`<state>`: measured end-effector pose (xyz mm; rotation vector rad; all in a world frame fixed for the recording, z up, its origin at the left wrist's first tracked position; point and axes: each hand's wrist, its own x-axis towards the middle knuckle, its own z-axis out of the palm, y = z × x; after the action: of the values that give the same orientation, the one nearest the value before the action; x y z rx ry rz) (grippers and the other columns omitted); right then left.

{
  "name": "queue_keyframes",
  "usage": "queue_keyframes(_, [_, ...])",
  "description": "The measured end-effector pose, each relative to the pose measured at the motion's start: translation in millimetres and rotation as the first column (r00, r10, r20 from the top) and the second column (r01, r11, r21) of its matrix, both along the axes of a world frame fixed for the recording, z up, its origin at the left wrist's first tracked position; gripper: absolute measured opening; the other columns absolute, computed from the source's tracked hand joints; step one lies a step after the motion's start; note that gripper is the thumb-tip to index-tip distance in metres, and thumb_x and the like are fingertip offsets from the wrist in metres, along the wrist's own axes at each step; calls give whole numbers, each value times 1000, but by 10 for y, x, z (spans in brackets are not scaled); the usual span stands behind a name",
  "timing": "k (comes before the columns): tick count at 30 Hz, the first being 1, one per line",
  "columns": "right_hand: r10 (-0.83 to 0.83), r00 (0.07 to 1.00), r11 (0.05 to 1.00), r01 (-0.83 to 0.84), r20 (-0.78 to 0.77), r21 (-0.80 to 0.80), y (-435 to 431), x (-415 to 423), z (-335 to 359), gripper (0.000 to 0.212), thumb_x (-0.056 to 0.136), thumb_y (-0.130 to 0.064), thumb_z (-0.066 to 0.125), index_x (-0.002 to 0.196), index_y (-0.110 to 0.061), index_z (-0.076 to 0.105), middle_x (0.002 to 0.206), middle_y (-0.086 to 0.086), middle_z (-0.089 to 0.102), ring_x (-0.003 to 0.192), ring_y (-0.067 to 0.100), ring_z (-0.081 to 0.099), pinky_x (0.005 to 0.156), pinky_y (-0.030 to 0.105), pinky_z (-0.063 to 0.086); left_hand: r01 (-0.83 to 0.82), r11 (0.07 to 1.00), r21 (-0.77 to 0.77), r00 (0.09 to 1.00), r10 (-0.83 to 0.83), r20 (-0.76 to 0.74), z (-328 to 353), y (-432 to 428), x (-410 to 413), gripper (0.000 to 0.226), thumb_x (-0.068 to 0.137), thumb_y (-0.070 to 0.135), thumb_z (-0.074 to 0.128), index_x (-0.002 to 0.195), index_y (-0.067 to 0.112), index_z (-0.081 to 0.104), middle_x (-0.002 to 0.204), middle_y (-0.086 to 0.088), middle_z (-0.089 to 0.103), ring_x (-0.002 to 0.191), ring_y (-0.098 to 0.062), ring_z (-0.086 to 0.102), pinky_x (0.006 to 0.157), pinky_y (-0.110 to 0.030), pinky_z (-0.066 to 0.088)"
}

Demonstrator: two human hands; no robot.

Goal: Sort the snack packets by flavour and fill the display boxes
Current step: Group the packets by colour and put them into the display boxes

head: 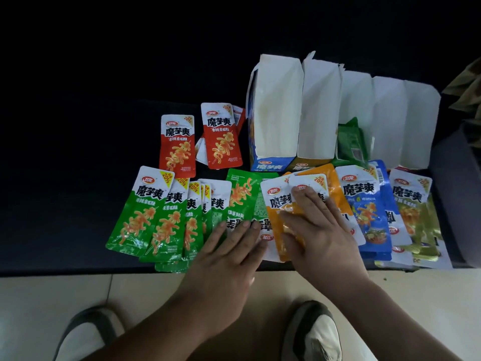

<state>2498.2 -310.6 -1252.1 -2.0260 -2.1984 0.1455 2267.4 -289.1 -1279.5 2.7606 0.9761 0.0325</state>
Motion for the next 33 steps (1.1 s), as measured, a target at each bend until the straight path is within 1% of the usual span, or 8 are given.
queue_keyframes(6, [-57, 998, 998, 56, 23, 28, 5, -13, -22, 42, 96, -38, 46, 121, -19, 74, 161, 8, 44, 155, 27, 31, 121, 61, 31, -82, 994, 67, 997, 83, -7, 56, -12, -99, 58, 94, 37, 46, 145, 13, 59, 157, -13, 49, 148, -32, 43, 118, -57, 23])
queue_keyframes(11, [-84, 995, 996, 83, 46, 26, 26, -59, -3, 36, 97, -32, 50, 122, -18, 70, 162, 11, 42, 157, 30, 27, 121, 64, 29, -153, 983, 99, 988, 151, 30, 112, 117, -153, 45, 92, 36, 53, 117, 7, 77, 135, -11, 68, 132, -32, 58, 116, -55, 41])
queue_keyframes(14, [-41, 994, 999, 40, 105, 8, 40, -96, 16, 43, 84, -14, 67, 126, -24, 70, 162, 14, 41, 154, 39, 29, 117, 70, 29, -171, 982, 77, 985, 168, 45, 104, 141, -181, 45, 90, 33, 55, 126, 11, 71, 136, -8, 65, 132, -32, 56, 120, -51, 33])
queue_keyframes(16, [-14, 989, 1000, 16, 149, -11, 74, -109, 22, 48, 78, -14, 71, 124, -30, 72, 162, 13, 40, 152, 43, 31, 115, 72, 30, -156, 987, 46, 987, 155, 38, 105, 124, -178, 49, 89, 35, 61, 134, 15, 64, 143, -9, 57, 138, -34, 48, 121, -52, 24])
queue_keyframes(21, [-27, 992, 999, 24, 120, 22, 68, -98, 12, 33, 92, -32, 54, 118, -28, 74, 162, 8, 43, 153, 36, 32, 118, 66, 28, -18, 1000, -19, 1000, 18, -4, 105, 112, -25, 62, 100, 52, 40, 156, 24, 43, 170, -2, 27, 160, -34, 10, 122, -63, 16])
queue_keyframes(29, [-37, 996, 999, 36, 86, 12, 52, -40, 37, 39, 95, -40, 46, 116, -24, 74, 164, 8, 40, 156, 30, 28, 122, 62, 27, -140, 989, 42, 956, 146, -253, 324, 72, 49, 62, 90, 50, 67, 133, 4, 66, 135, -22, 63, 148, -45, 36, 117, -75, 14])
queue_keyframes(31, [-36, 994, 999, 37, 102, -1, 50, -41, 34, 38, 94, -39, 49, 118, -23, 73, 164, 8, 40, 156, 30, 28, 122, 62, 25, -147, 988, 49, 963, 154, -220, 327, 92, 47, 56, 88, 49, 70, 120, 3, 73, 126, -20, 67, 144, -43, 43, 116, -73, 22])
queue_keyframes(33, [-40, 993, 999, 40, 108, 5, 53, -53, 24, 37, 92, -36, 55, 120, -21, 73, 162, 10, 42, 156, 32, 29, 123, 63, 24, -136, 990, 39, 980, 140, -141, 289, 123, 28, 54, 92, 49, 64, 125, 6, 71, 137, -16, 62, 147, -40, 38, 118, -70, 24])
